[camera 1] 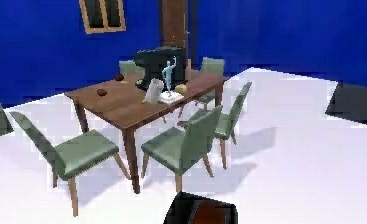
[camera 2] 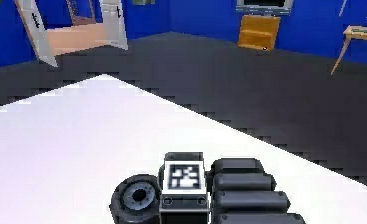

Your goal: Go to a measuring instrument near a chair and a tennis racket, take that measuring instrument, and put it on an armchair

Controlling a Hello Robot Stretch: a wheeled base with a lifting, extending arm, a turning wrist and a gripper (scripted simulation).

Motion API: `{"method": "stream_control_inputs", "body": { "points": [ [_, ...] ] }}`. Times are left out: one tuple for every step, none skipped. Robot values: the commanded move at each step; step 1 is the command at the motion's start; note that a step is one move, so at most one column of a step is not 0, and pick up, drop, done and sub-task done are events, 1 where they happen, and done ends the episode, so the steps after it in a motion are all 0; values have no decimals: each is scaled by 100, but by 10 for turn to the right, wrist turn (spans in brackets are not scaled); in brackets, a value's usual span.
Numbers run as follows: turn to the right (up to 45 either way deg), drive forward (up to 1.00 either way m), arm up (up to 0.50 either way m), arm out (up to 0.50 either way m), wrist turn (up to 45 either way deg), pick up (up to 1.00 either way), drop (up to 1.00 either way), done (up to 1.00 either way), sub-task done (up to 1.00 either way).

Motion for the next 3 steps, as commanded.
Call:
{"method": "stream_control_inputs", "body": {
  "points": [
    [390, 0, 0, 0, 0, 0, 0, 0, 0],
    [0, 100, 0, 0, 0, 0, 0, 0, 0],
    [0, 100, 0, 0, 0, 0, 0, 0, 0]
  ]
}}
